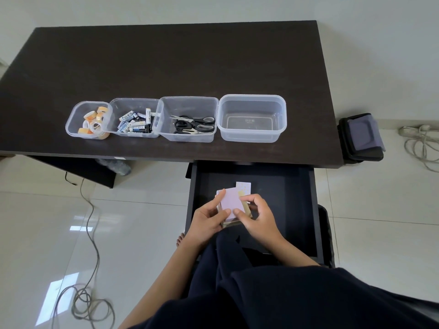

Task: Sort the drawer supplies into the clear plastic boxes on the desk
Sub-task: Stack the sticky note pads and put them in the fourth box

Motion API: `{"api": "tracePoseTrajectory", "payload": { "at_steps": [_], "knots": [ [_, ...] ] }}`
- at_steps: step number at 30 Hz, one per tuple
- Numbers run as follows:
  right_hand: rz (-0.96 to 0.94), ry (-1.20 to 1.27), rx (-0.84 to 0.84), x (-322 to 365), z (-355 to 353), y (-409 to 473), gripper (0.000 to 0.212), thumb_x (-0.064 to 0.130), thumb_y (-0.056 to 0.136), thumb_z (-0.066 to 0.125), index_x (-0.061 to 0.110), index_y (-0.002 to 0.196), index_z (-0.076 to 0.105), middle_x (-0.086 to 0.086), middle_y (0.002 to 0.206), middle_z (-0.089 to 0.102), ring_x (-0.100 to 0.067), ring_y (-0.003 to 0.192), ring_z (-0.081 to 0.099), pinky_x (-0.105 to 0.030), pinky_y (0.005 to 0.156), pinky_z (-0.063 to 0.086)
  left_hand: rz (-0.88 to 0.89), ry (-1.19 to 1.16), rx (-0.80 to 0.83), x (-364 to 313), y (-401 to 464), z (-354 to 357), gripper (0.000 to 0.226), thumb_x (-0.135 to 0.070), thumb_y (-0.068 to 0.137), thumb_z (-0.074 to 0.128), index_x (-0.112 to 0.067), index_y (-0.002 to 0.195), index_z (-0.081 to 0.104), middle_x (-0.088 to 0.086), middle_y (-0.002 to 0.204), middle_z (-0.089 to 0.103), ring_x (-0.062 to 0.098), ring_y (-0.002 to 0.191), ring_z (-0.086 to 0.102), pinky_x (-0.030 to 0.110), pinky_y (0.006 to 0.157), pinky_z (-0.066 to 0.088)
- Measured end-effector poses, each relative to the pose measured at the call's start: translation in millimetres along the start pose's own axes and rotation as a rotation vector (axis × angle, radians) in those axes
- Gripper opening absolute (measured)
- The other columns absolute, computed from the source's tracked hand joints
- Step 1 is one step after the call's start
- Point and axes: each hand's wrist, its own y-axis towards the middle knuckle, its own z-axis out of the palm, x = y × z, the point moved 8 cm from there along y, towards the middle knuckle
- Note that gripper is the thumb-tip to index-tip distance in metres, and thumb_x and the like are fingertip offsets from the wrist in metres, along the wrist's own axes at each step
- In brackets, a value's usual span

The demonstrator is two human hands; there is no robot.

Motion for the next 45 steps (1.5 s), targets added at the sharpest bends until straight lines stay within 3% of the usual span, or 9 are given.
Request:
{"api": "tracePoseTrajectory", "payload": {
  "at_steps": [5, 8, 11, 20, 26, 31, 35, 40, 45],
  "knots": [
    [0.012, 0.091, -0.022, -9, 3, 14, 0.011, 0.023, 0.088, 0.064, 0.023, 0.098, 0.061, 0.007, 0.108, 0.064, -0.009, 0.101, 0.062, -0.023, 0.085, 0.050, -0.040, -0.015, -0.123, 7, 2, -14, 0.052, 0.010, 0.089, 0.052, -0.012, 0.136, 0.046, 0.003, 0.079, 0.060, 0.002, 0.059, 0.059, 0.015, 0.052, 0.051],
    [0.107, 0.047, -0.160, -29, -6, 34, 0.009, 0.020, 0.088, 0.063, 0.018, 0.097, 0.060, 0.001, 0.104, 0.065, -0.011, 0.092, 0.062, -0.010, 0.071, 0.046, -0.073, -0.039, -0.166, 12, 0, -23, 0.051, 0.007, 0.089, 0.055, -0.017, 0.134, 0.050, 0.003, 0.091, 0.065, 0.015, 0.082, 0.061, 0.027, 0.073, 0.056],
    [0.243, -0.054, -0.204, -62, -9, 57, 0.025, 0.023, 0.084, 0.068, 0.019, 0.106, 0.057, -0.010, 0.113, 0.059, -0.015, 0.086, 0.060, -0.018, 0.072, 0.044, -0.092, -0.070, -0.212, 13, -4, -34, 0.052, 0.008, 0.089, 0.054, -0.024, 0.130, 0.051, 0.003, 0.092, 0.065, 0.017, 0.086, 0.060, 0.028, 0.076, 0.057],
    [0.433, -0.339, -0.275, -89, 17, 89, 0.085, 0.034, 0.065, 0.082, 0.036, 0.134, 0.033, -0.007, 0.128, 0.035, -0.027, 0.118, 0.039, -0.044, 0.093, 0.045, -0.099, -0.023, -0.272, 0, -10, -60, 0.048, 0.004, 0.088, 0.058, -0.032, 0.119, 0.059, 0.005, 0.103, 0.067, 0.018, 0.091, 0.061, 0.048, 0.094, 0.049],
    [0.434, -0.354, -0.340, -84, 17, 90, 0.063, 0.023, 0.068, 0.073, 0.030, 0.122, 0.041, -0.008, 0.120, 0.041, -0.029, 0.112, 0.041, -0.038, 0.082, 0.049, -0.103, -0.025, -0.233, -2, -7, -66, 0.046, 0.001, 0.088, 0.059, -0.032, 0.120, 0.060, 0.013, 0.117, 0.062, 0.020, 0.095, 0.058, 0.047, 0.091, 0.050],
    [0.322, 0.133, -0.349, -56, 9, 71, 0.036, 0.016, 0.069, 0.067, 0.037, 0.095, 0.051, -0.004, 0.108, 0.063, -0.021, 0.089, 0.064, -0.035, 0.075, 0.055, -0.122, -0.053, -0.224, 7, 0, -67, 0.047, 0.003, 0.088, 0.059, -0.027, 0.124, 0.059, 0.008, 0.107, 0.063, 0.017, 0.091, 0.061, 0.033, 0.080, 0.058],
    [0.278, 0.341, -0.236, -19, 1, 46, 0.025, 0.002, 0.083, 0.049, 0.022, 0.091, 0.060, -0.002, 0.093, 0.065, -0.017, 0.082, 0.060, -0.030, 0.066, 0.049, -0.130, -0.052, -0.215, 11, 6, -61, 0.048, 0.004, 0.088, 0.058, -0.025, 0.127, 0.057, 0.004, 0.098, 0.063, 0.010, 0.079, 0.061, 0.017, 0.065, 0.053],
    [0.244, 0.386, -0.140, 17, -1, 25, 0.033, -0.008, 0.084, 0.036, 0.009, 0.083, 0.064, -0.004, 0.087, 0.065, -0.020, 0.081, 0.060, -0.035, 0.063, 0.052, -0.104, -0.008, -0.158, 8, 10, -47, 0.049, 0.003, 0.088, 0.058, -0.021, 0.130, 0.055, 0.002, 0.098, 0.067, 0.015, 0.087, 0.062, 0.031, 0.081, 0.058],
    [0.198, 0.321, -0.108, 44, 1, 16, 0.027, 0.000, 0.091, 0.047, 0.017, 0.096, 0.067, -0.002, 0.098, 0.066, -0.013, 0.088, 0.064, -0.037, 0.068, 0.058, -0.065, 0.039, -0.121, 3, 14, -32, 0.050, -0.004, 0.088, 0.061, -0.026, 0.132, 0.055, 0.016, 0.094, 0.066, 0.018, 0.077, 0.057, 0.031, 0.069, 0.048]
  ]
}}
